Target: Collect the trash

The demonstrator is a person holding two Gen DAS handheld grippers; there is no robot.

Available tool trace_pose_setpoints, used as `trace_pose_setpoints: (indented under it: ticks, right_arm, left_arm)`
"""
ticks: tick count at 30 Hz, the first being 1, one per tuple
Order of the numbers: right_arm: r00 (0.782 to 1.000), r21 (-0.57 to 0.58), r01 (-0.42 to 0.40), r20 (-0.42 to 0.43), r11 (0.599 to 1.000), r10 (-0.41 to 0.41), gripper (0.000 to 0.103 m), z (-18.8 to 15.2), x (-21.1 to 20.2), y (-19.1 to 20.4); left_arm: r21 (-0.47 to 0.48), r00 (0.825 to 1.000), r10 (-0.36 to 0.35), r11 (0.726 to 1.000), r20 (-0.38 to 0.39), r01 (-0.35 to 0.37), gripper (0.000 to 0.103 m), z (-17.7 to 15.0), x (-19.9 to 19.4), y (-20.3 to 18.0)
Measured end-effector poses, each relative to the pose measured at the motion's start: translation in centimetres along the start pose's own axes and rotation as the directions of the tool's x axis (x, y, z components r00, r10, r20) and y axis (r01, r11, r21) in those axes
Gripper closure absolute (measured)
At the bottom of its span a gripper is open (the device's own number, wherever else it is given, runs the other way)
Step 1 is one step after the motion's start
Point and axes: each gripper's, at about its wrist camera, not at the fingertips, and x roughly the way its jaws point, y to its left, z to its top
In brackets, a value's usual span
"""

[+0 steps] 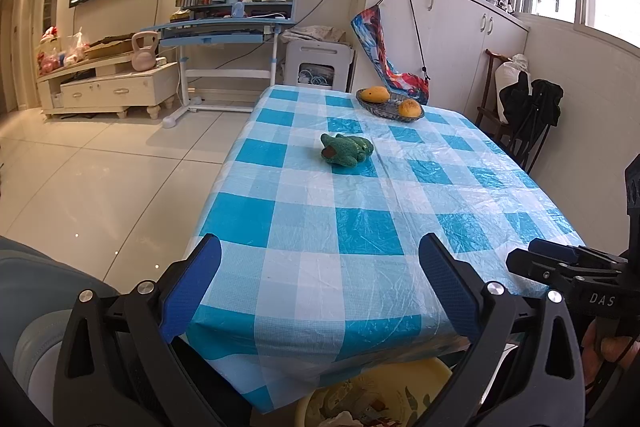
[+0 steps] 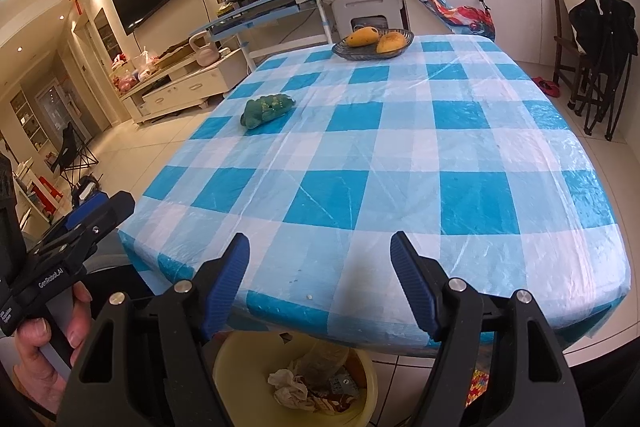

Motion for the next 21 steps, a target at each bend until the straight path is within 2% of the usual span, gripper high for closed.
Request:
trace_pose_setpoints:
  ticks: [21]
  right_arm:
    - [1.000, -0.032, -0.025, 0.006, 0.999, 0.025, 0.025, -0.13, 0.08, 0.90]
  left_arm:
    - [-0.007, 1.000, 0.022, 1.000, -0.017, -0.022, 0.007, -0.21, 0.54, -0.07]
